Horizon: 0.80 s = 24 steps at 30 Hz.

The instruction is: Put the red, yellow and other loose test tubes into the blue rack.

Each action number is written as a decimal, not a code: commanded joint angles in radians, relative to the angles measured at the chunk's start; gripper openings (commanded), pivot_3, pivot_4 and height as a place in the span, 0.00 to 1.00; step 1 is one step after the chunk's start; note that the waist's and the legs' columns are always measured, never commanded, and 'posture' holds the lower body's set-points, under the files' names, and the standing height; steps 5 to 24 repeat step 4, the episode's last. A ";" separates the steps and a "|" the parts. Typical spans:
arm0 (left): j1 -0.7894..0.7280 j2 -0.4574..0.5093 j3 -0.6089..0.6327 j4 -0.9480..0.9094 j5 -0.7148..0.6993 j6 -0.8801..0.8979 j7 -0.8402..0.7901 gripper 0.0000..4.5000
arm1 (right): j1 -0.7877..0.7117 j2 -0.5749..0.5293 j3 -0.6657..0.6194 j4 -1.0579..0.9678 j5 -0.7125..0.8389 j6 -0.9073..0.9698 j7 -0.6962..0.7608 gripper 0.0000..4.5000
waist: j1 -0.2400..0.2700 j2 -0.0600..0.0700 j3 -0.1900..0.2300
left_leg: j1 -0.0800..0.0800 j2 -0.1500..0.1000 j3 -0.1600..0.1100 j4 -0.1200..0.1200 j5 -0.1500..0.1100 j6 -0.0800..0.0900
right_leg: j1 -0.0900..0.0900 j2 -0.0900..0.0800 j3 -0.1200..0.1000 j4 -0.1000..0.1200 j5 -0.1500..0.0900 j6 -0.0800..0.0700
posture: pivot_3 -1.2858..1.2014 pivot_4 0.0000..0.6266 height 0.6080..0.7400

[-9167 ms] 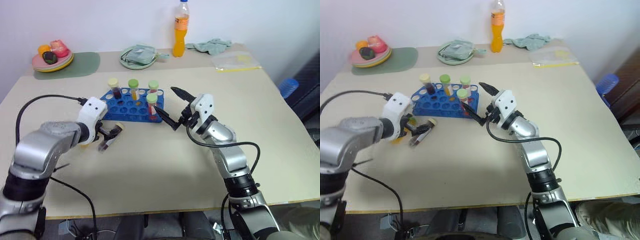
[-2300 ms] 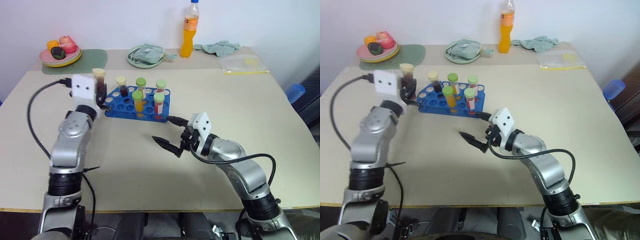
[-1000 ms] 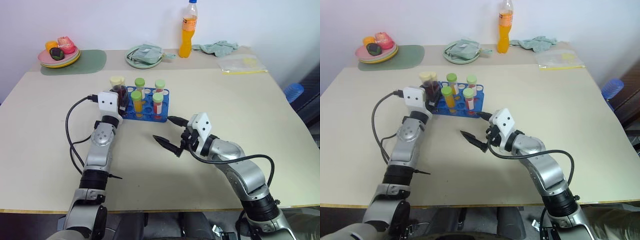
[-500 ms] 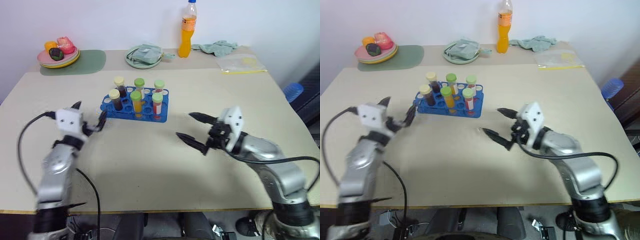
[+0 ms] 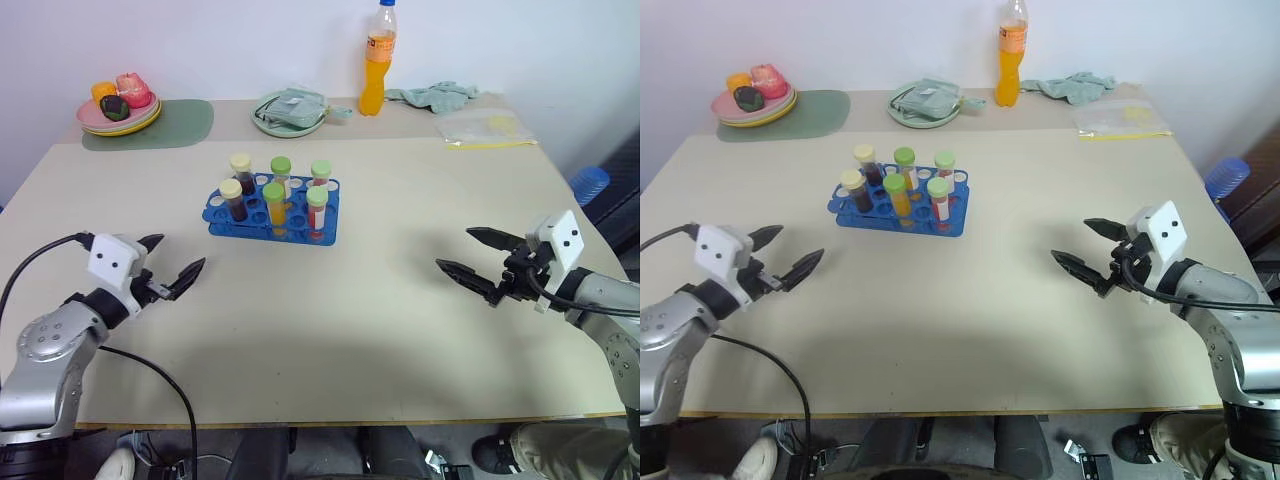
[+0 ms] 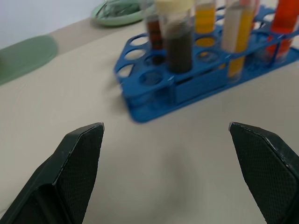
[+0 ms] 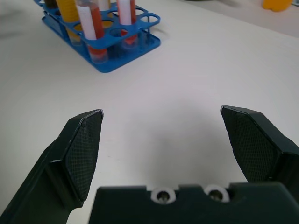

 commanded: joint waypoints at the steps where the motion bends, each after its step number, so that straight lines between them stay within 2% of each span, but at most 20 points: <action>1: -0.006 -0.013 -0.013 -0.027 0.021 -0.003 0.020 0.98 | -0.027 0.007 0.017 -0.003 -0.009 -0.032 0.000 1.00 | 0.001 0.000 0.000 | 0.000 0.000 0.000 0.000 0.000 0.000 | 0.000 0.000 0.000 0.000 0.000 0.000 | 0.52 0.24 1.00; 24: -0.005 -0.024 -0.022 -0.034 0.029 -0.003 0.028 0.98 | -0.044 0.013 0.030 0.007 -0.011 -0.035 -0.005 1.00 | 0.002 0.000 0.000 | 0.000 0.000 0.000 0.000 0.000 0.000 | 0.000 0.000 0.000 0.000 0.000 0.000 | 0.52 0.24 1.00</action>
